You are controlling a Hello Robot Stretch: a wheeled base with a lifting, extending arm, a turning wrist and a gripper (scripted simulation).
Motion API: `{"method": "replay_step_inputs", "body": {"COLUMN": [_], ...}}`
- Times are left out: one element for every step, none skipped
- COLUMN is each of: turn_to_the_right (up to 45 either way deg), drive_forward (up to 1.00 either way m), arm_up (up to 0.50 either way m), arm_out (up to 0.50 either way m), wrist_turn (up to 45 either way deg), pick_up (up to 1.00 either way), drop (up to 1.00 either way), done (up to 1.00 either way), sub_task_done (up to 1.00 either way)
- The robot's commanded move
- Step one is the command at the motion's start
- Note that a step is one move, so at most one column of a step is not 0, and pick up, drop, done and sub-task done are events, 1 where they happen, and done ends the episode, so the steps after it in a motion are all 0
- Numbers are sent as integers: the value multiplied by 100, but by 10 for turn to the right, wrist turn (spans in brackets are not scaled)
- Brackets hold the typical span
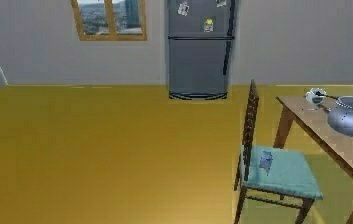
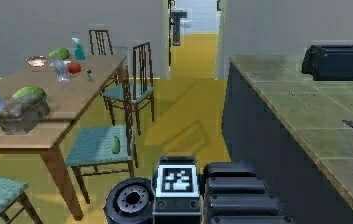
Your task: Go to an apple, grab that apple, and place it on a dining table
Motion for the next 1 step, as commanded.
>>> {"method": "replay_step_inputs", "body": {"turn_to_the_right": [-240], "drive_forward": [0], "arm_up": [0], "arm_out": [0], "wrist_turn": [0], "pick_up": [0], "drop": [0], "done": [0], "sub_task_done": [0]}}
